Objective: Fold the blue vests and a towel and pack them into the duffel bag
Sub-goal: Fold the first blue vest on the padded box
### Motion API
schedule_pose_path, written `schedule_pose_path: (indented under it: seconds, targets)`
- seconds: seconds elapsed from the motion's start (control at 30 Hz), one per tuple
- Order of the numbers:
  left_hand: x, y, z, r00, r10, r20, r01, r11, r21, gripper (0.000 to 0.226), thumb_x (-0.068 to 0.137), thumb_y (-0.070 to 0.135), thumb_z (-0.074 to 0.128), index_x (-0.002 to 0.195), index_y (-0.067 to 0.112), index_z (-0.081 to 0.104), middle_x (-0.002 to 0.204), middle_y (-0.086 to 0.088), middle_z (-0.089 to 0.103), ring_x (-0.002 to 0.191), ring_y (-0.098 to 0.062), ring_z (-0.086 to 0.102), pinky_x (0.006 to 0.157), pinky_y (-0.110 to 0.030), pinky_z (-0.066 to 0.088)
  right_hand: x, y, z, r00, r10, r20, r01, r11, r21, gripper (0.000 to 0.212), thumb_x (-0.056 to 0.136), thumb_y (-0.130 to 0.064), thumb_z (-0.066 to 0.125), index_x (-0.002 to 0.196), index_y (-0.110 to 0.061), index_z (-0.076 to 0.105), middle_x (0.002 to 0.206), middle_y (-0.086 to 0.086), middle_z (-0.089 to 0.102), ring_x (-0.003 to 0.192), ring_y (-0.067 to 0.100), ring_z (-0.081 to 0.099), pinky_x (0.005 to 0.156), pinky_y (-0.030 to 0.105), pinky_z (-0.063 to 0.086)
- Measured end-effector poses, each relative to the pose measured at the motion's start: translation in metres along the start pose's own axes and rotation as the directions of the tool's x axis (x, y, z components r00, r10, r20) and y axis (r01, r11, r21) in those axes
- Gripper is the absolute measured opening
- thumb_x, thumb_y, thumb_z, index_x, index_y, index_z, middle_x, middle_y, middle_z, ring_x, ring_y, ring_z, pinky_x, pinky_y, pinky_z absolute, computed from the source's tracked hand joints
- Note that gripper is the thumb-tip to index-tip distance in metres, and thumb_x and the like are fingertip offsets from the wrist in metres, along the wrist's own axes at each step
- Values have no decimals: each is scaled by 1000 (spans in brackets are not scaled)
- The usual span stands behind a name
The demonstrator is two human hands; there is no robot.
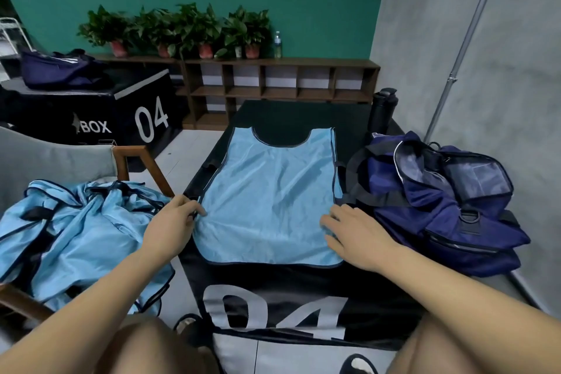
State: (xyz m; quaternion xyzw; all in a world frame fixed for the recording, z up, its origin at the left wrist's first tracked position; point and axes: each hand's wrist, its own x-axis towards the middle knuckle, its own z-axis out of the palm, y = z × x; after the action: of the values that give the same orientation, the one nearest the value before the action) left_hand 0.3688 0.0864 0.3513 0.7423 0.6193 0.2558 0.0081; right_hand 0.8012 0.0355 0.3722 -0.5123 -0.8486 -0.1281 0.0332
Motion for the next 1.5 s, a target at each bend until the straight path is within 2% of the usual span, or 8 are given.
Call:
schedule_pose_path:
  seconds: [0.2,0.37,0.53,0.73,0.93,1.23,1.4,1.5]
  targets:
    - [-7,-8,0,998,-46,-33,42,990,-133,20,94,17,72,97,37,70,97,15,61,81,-7,63,76,-35,55,-19,18,6,989,141,-55,-148,978,-150,21,92,-28,67,109,-19,61,96,4,55,83,29,54,71,43,47]
    - [-35,8,-1,926,-372,-66,314,855,-412,24,90,28,80,99,22,58,94,3,66,84,-14,64,73,-37,49,-36,16,1,989,132,-59,-140,978,-156,43,81,-15,73,123,-15,63,117,6,56,96,30,53,76,43,48]
    - [-59,4,26,750,-570,335,647,527,-552,50,81,63,83,94,16,73,85,2,79,87,-19,77,86,-45,61,-51,0,1,995,-95,-38,92,993,-73,46,97,-47,60,135,-21,60,144,7,52,128,30,52,107,42,42]
    - [-45,13,38,730,-490,477,667,355,-655,44,77,48,94,83,16,64,89,-8,77,83,-21,67,67,-33,43,-34,-15,18,974,-168,155,199,956,-216,84,66,-34,88,143,-22,56,161,17,45,147,38,47,119,47,30]
    - [-45,14,31,708,-502,497,642,165,-749,36,85,23,86,80,17,51,80,-14,61,65,-25,57,64,-37,45,-19,-22,31,969,-210,129,240,925,-294,74,70,-8,78,139,-15,55,155,24,48,138,43,52,111,51,48]
    - [-52,14,-6,876,-418,240,413,397,-819,42,94,3,70,121,32,55,72,-3,53,70,-21,48,76,-44,42,-13,-7,11,984,-155,-92,131,965,-226,49,58,1,71,102,-13,56,90,7,52,74,32,54,57,41,42]
    - [-50,24,-28,962,-235,140,260,626,-735,39,100,-1,53,111,30,75,75,-10,53,66,-14,46,68,-33,41,-18,-2,-14,995,-25,-97,20,999,-51,44,63,-15,82,100,-21,59,83,-2,60,73,28,61,58,35,39]
    - [-50,23,-38,976,-166,140,217,719,-660,41,104,2,49,98,26,81,62,-2,51,59,-15,43,54,-26,33,-23,2,-24,992,122,-37,-114,979,169,34,82,-24,62,116,-27,61,100,-1,71,92,31,66,73,40,49]
